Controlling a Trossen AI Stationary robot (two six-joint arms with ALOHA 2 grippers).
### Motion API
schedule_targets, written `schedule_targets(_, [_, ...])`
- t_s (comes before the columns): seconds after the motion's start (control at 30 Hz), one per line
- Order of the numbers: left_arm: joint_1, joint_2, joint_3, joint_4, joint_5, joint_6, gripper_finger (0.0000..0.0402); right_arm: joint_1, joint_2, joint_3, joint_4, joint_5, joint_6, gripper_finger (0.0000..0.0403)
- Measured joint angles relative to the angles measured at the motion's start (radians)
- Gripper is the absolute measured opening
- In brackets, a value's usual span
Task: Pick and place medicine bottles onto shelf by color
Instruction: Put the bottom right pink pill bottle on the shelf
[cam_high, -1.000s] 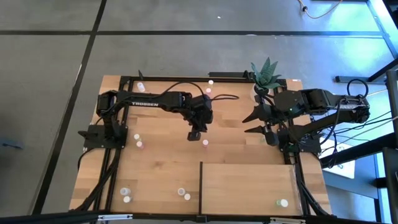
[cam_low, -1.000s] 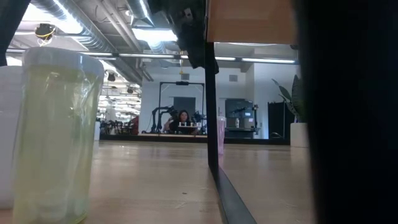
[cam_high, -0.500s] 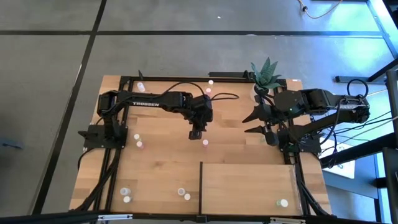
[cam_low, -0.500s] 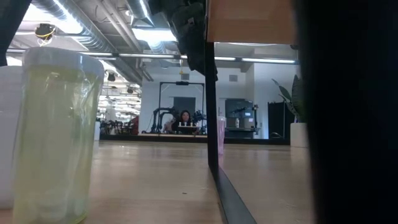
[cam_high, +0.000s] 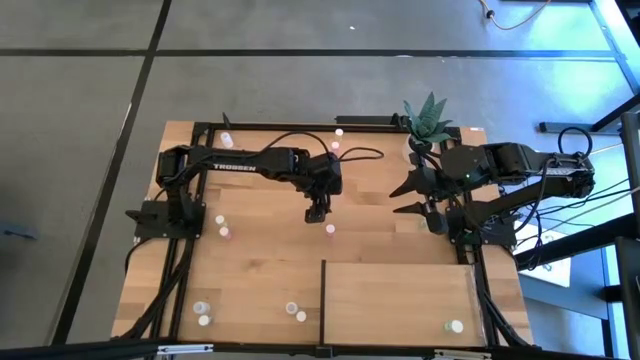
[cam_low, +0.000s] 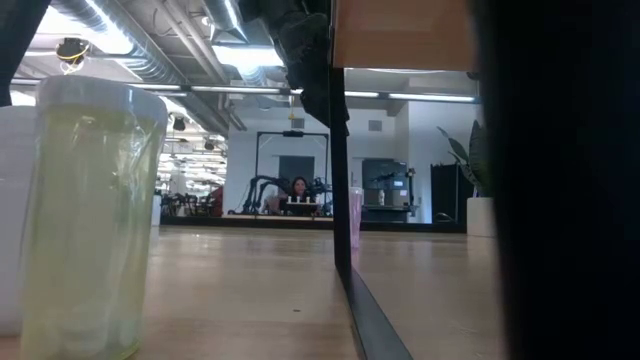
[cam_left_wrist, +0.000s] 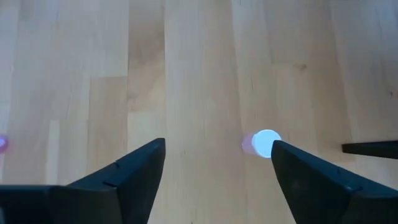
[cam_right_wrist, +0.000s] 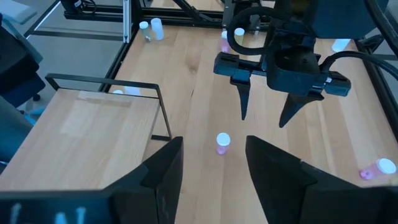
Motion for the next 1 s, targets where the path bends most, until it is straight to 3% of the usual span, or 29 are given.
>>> schedule_targets(0.67, [-0.031,0.000,-0.229,0.286,-0.003,-0.004,0.0290,0.000,0.000,0.000,0.000,0.000,-0.001,0.0177])
schedule_targets(1.0, [-0.077,0.000,-0.250,0.325,0.060,-0.006,0.0290,0.000,0.000,0.000,0.000,0.000,-0.002,0.0177])
